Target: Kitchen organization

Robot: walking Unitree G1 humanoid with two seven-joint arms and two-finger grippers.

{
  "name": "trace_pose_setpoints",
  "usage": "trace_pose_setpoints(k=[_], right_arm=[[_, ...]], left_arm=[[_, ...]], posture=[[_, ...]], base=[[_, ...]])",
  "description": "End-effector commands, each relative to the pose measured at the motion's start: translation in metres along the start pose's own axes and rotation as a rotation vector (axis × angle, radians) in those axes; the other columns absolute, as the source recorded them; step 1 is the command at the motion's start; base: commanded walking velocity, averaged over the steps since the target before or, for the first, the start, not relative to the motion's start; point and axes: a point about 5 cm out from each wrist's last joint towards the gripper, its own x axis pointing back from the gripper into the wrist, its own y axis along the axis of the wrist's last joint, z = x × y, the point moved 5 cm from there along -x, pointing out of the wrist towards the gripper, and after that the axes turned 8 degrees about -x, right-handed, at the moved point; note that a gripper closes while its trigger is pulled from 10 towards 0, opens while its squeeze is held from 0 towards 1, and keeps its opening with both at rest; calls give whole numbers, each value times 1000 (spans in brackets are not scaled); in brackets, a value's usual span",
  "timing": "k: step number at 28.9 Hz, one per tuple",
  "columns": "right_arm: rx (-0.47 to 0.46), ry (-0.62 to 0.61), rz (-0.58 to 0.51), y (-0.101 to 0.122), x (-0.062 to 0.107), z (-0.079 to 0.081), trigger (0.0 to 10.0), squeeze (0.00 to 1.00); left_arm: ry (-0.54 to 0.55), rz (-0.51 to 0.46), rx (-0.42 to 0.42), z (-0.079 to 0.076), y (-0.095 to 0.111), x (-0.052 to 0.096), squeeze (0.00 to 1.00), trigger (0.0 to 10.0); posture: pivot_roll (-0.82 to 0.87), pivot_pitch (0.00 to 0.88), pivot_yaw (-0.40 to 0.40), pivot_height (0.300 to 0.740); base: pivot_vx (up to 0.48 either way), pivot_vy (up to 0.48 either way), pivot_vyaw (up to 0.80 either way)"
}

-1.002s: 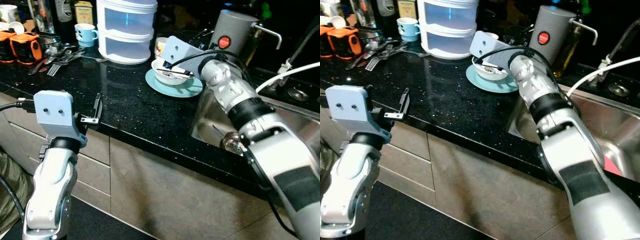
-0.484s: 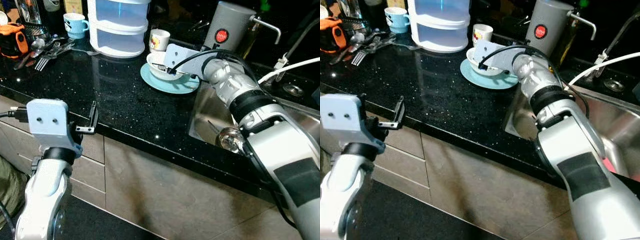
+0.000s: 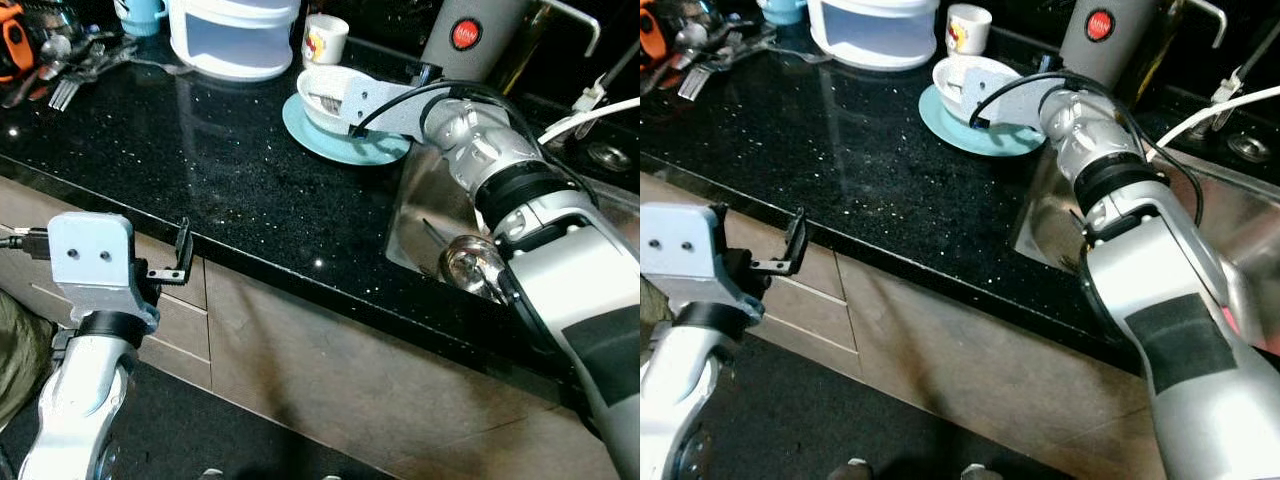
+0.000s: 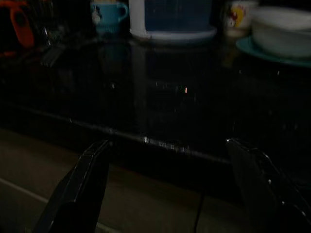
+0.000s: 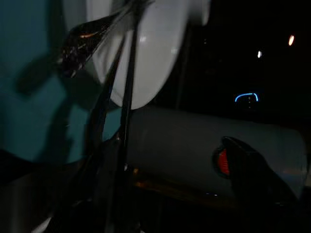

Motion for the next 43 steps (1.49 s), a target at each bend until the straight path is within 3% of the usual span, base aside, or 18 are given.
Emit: trace_pose_setpoints(k=[1, 2, 3, 8, 12, 14, 19, 20, 22, 26, 29, 41, 43], right_arm=[[28, 8, 53, -18, 3, -3, 10000, 161], [28, 8, 53, -18, 3, -3, 10000, 161], [32, 13, 62, -21, 4, -4, 10000, 0], [42, -23, 91, -30, 11, -26, 10000, 0], [21, -86, 62, -22, 15, -50, 10000, 0], [6, -103, 48, -18, 15, -54, 10000, 0], [-100, -135, -20, -6, 17, -64, 10000, 0], [-194, -130, -75, 3, 17, -67, 10000, 0], [-238, -117, -105, 8, 17, -67, 10000, 0], [-168, -52, -81, 4, 15, -55, 10000, 0], [-191, -43, -70, -2, 16, -52, 10000, 0], [-452, 71, -219, 15, 17, -44, 10000, 0], [-437, 199, -282, 21, 22, -32, 10000, 0]], left_arm=[[-14, 10, 7, -4, 0, 4, 0, 10000], [-14, 10, 7, -4, 0, 4, 0, 10000], [-15, 12, 6, -5, 1, 5, 0, 10000], [-17, 28, 4, -4, -1, 9, 0, 10000], [-23, 36, 9, -6, -1, 9, 0, 10000], [-23, 36, 11, -6, -1, 8, 0, 10000], [-26, 36, 13, -7, -1, 7, 0, 10000], [-27, 35, 14, -7, -1, 6, 0, 10000], [-28, 34, 14, -7, -1, 6, 0, 10000], [-29, 28, 16, -8, 0, 4, 0, 10000], [-29, 25, 17, -8, 0, 3, 0, 10000], [-29, 18, 20, -10, 0, -2, 0, 10000], [-29, 13, 21, -10, 1, -3, 0, 10000]], posture=[[189, 172, -179, 740], [189, 172, -179, 740], [188, 180, -178, 740], [178, 192, -177, 740], [171, 192, -175, 740], [171, 192, -175, 740], [170, 185, -172, 740], [169, 178, -170, 740], [167, 175, -170, 740], [166, 167, -171, 740], [165, 165, -172, 740], [163, 151, -169, 740], [165, 147, -171, 740]], base=[[0, 0, 0], [0, 0, 0], [0, 0, 0], [0, 0, 0], [0, 0, 0], [0, 0, 0], [0, 0, 0], [0, 0, 0], [0, 0, 0], [0, 0, 0], [0, 0, 0], [0, 0, 0], [0, 0, 0]])
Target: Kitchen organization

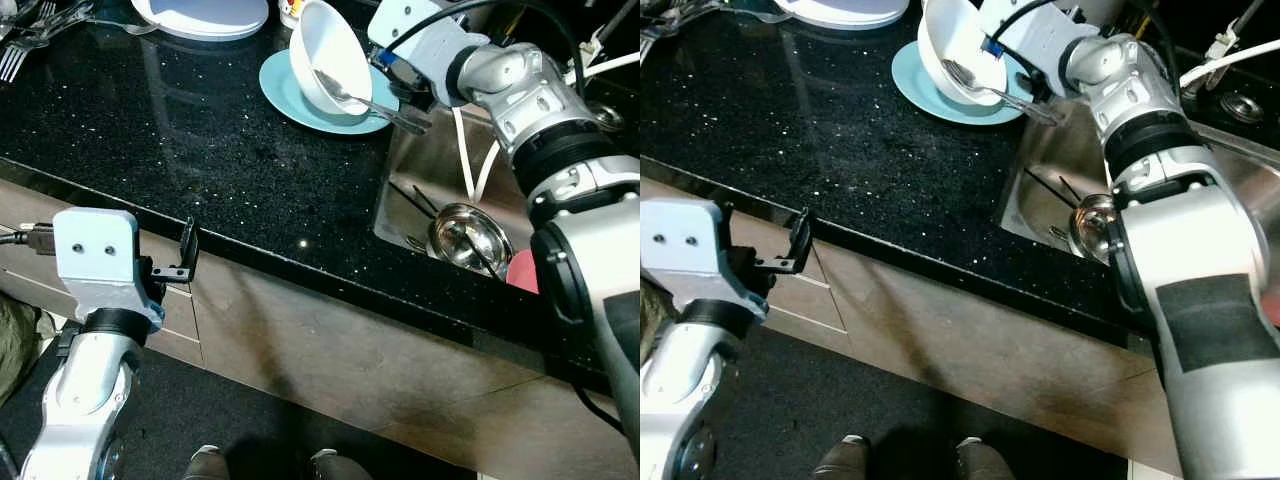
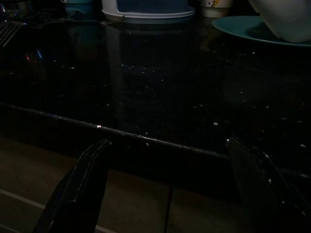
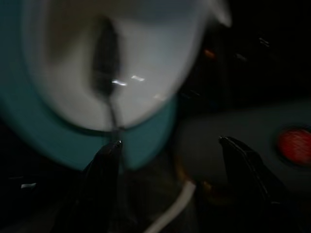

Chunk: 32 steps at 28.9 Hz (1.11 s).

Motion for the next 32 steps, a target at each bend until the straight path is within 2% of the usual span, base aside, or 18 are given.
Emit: trace_pose_setpoints(k=[1, 2, 5, 12, 14, 16, 18, 24, 29, 32], right_arm=[[-17, 60, -16, -4, 2, 6, 10000, 0], [12, 128, -14, -7, 5, 13, 10000, 0], [69, 188, 31, -18, 8, 19, 10000, 0], [209, 176, 130, -37, 4, 29, 10000, 0], [217, 157, 139, -38, 3, 28, 10000, 0], [192, 77, 155, -41, -3, 28, 10000, 0], [188, 77, 156, -42, -4, 30, 10000, 0], [173, 96, 142, -42, -10, 43, 10000, 0], [147, 93, 141, -46, -18, 63, 10000, 0], [139, 75, 137, -46, -21, 66, 10000, 0]], left_arm=[[-9, 12, 6, -3, -4, 0, 0, 10000], [-8, 11, 7, -3, -4, 0, 0, 10000], [-6, 10, 8, -3, -4, 0, 0, 10000], [-7, 3, 12, -4, -3, -1, 0, 10000], [-7, 2, 13, -4, -3, -1, 0, 10000], [-4, 1, 13, -3, -3, -1, 0, 10000], [-3, 1, 13, -3, -3, -1, 0, 10000], [-5, 0, 16, -5, -2, -1, 0, 10000], [-6, -1, 22, -7, -1, 0, 0, 10000], [-4, 1, 22, -7, -1, 1, 0, 10000]], posture=[[165, 147, -171, 740], [162, 144, -173, 740], [161, 144, -173, 740], [155, 140, -171, 740], [157, 140, -172, 740], [156, 142, -172, 740], [156, 142, -172, 740], [155, 147, -172, 740], [157, 158, -176, 740], [158, 164, -177, 740]], base=[[0, 0, 0], [0, 0, 0], [0, 0, 0], [0, 0, 0], [0, 0, 0], [0, 0, 0], [0, 0, 0], [0, 0, 0], [0, 0, 0], [0, 0, 0]])
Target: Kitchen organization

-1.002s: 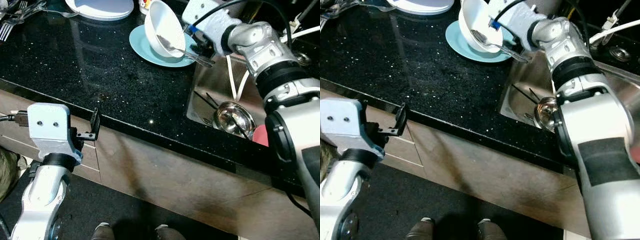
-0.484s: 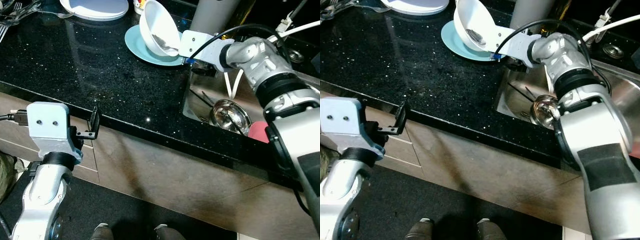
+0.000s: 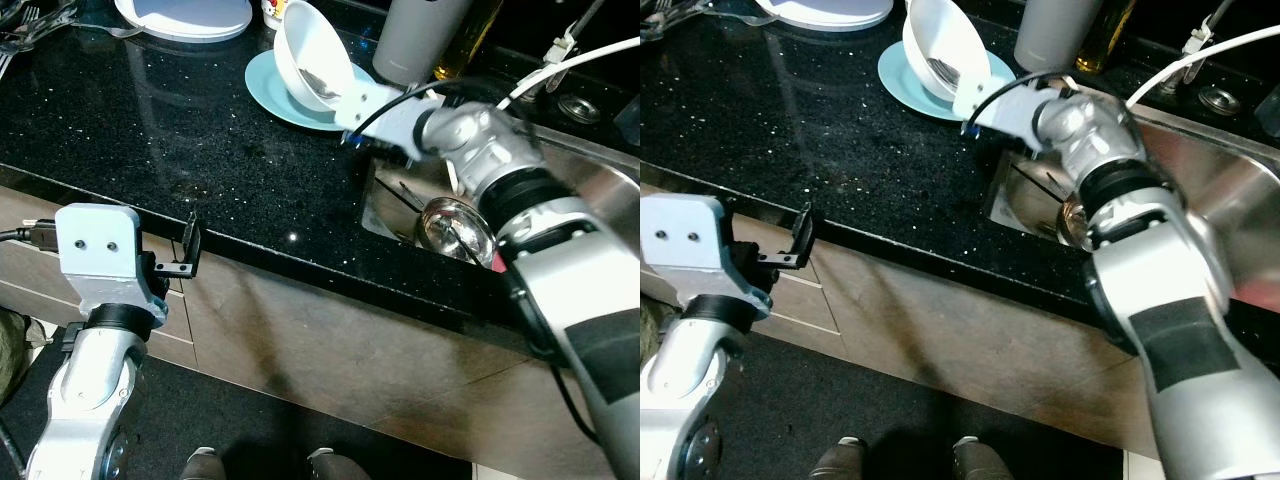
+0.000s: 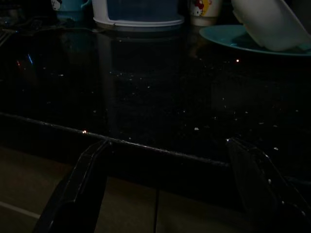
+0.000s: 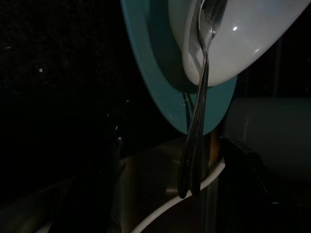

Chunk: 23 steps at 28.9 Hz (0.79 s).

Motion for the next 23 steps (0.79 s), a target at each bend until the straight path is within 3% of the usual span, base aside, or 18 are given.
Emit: trace_pose_setpoints(k=[1, 11, 23], right_arm=[[-18, 2, 24, -9, -2, 7, 10000, 0], [9, -134, 3, 1, -6, -1, 10000, 0], [77, -211, 74, 0, -7, -9, 10000, 0]], left_arm=[[-8, 14, 9, -4, -2, 3, 0, 10000], [-3, 24, 12, -5, -3, 7, 0, 10000], [5, 34, 17, -4, -3, 10, 0, 10000]], posture=[[158, 164, -177, 740], [159, 186, -183, 740], [156, 209, -192, 740]], base=[[0, 0, 0], [0, 0, 0], [0, 0, 0]])
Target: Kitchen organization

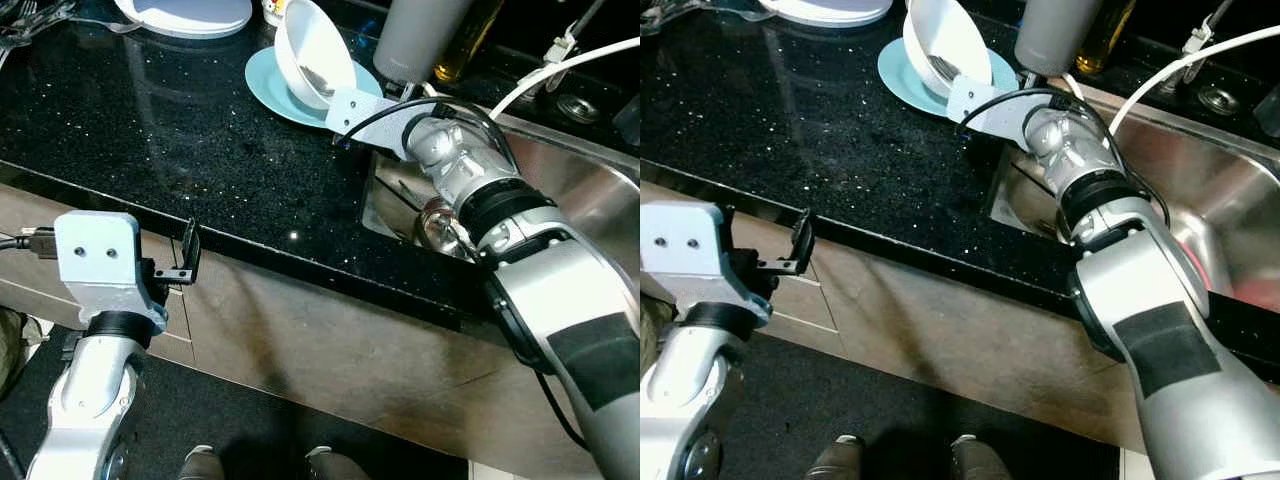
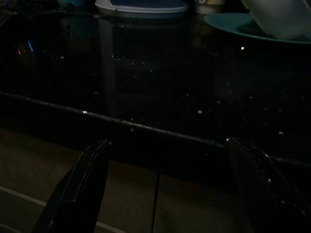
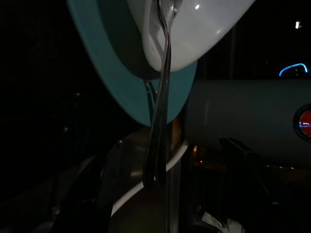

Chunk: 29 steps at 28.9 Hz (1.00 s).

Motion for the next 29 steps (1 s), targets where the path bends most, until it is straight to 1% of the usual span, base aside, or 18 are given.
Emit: trace_pose_setpoints(k=[1, 5, 9, 11, 17, 18, 19, 21, 22, 23, 29], right_arm=[[8, -2, 13, 0, -1, 1, 10000, 0], [6, -1, 7, 6, -3, 8, 10000, 0], [8, -27, 0, 10, -4, 6, 10000, 0], [12, -77, -8, 14, -4, -2, 10000, 0], [8, -126, -16, 17, -3, -11, 10000, 0], [7, -141, -17, 18, -3, -15, 7804, 0], [8, -154, -18, 18, -2, -18, 4196, 0], [8, -154, -18, 18, -2, -18, 4196, 0], [7, -161, -17, 18, -2, -19, 2627, 0], [5, -167, -17, 18, -2, -21, 0, 0], [4, -186, -15, 19, -1, -26, 0, 0]], left_arm=[[-4, 6, 3, -2, 1, 4, 0, 10000], [-4, 12, 8, -3, 0, 5, 0, 10000], [-7, 15, 10, -4, 0, 6, 0, 10000], [-4, 18, 9, -3, 0, 7, 0, 10000], [1, 18, 6, -1, 2, 9, 0, 10000], [3, 19, 5, -1, 2, 10, 0, 10000], [4, 20, 5, -1, 3, 11, 0, 10000], [4, 20, 5, -1, 3, 11, 0, 10000], [5, 21, 5, -1, 3, 11, 0, 10000], [5, 22, 5, -1, 3, 12, 0, 10000], [5, 26, 4, -1, 3, 13, 0, 10000]], posture=[[153, 213, -192, 740], [150, 226, -193, 740], [151, 232, -194, 740], [156, 240, -197, 740], [163, 246, -201, 740], [166, 248, -202, 740], [167, 249, -202, 740], [167, 249, -202, 740], [168, 250, -202, 740], [168, 253, -202, 740], [167, 255, -200, 740]], base=[[0, 0, 0], [0, 0, 0], [0, 0, 0], [0, 0, 0], [0, 0, 0], [0, 0, 0], [0, 0, 0], [0, 0, 0], [0, 0, 0], [0, 0, 0], [0, 0, 0]])
